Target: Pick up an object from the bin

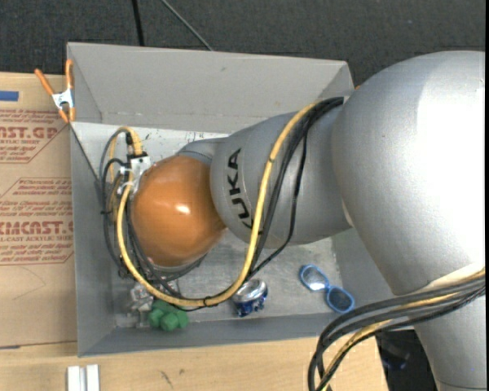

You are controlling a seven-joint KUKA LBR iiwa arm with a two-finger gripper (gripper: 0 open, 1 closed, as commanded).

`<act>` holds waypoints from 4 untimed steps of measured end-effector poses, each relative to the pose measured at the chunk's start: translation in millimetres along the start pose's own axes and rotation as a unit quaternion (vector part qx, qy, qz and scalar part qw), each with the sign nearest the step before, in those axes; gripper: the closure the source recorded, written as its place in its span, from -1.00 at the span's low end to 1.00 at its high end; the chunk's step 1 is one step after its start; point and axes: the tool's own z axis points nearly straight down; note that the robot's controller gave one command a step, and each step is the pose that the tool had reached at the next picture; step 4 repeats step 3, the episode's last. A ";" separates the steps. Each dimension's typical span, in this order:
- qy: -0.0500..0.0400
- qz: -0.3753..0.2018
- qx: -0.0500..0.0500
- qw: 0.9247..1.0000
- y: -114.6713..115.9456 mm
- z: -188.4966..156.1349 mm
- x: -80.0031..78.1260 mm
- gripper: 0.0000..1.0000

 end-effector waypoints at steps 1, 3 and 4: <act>0.000 0.001 0.000 1.000 0.6 -4.5 -1.5 1.00; 0.000 0.003 0.002 1.000 -0.9 -110.1 -5.3 1.00; 0.000 0.003 0.002 1.000 -0.9 -110.1 -5.3 1.00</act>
Offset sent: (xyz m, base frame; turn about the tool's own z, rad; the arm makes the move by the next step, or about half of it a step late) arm -0.0001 0.0002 0.0053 0.0000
